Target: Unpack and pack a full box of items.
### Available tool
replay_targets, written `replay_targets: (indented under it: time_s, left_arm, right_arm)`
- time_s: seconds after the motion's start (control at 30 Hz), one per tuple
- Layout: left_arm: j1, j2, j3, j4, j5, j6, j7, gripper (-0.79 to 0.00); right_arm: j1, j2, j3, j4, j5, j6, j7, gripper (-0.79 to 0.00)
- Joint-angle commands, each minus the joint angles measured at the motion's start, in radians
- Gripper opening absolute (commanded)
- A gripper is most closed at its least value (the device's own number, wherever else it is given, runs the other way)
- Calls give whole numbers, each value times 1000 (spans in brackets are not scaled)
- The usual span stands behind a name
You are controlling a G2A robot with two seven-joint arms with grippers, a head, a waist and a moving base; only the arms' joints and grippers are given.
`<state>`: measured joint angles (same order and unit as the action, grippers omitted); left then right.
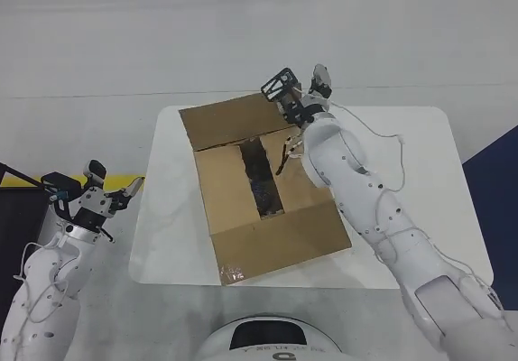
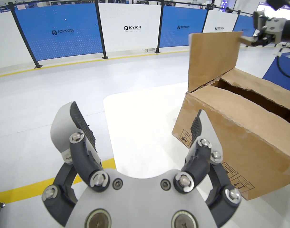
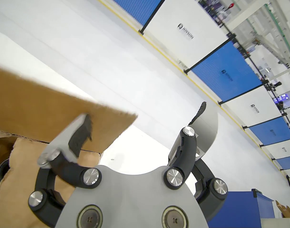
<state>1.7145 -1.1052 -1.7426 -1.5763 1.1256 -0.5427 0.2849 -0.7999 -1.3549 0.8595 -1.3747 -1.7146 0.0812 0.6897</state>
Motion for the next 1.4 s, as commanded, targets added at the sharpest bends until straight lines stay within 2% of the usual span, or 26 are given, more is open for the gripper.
replay_targets:
  time_s: [0.0,0.1,0.17,0.23,0.3,0.6,0.63,0.7,0.83,1.0,1.13,1.37]
  left_arm:
    - [0,0,0,0,0,0,0,0]
    - [0,0,0,0,0,0,0,0]
    - [0,0,0,0,0,0,0,0]
    - [0,0,0,0,0,0,0,0]
    - [0,0,0,0,0,0,0,0]
    - [0,0,0,0,0,0,0,0]
    - [0,0,0,0,0,0,0,0]
    - [0,0,0,0,0,0,0,0]
    - [-10,-2,23,-18,12,7,-32,0]
    - [-40,-6,97,-25,97,26,-70,0]
    - [-57,-8,137,-11,147,30,-68,0]
    - [-94,-9,182,37,220,34,-61,0]
  right_arm:
    - [73,-28,-54,112,25,-16,89,0]
    - [125,-61,-95,202,61,-8,113,0]
    - [127,-71,-87,192,116,-16,82,0]
    - [106,-65,-50,131,172,-58,48,0]
    - [67,-50,-10,51,161,-82,47,0]
    - [67,-50,-10,51,161,-82,47,0]
    - [62,-51,-13,47,172,-95,37,0]
    - [25,-47,-4,27,240,-197,-35,0]
    - [-54,-27,-9,-57,173,-327,-100,0]
    - [-128,-14,-85,-140,-32,-412,-54,0]
    - [-158,-14,-109,-156,-106,-406,-31,0]
    - [-197,-11,-72,-198,-149,-364,-15,0]
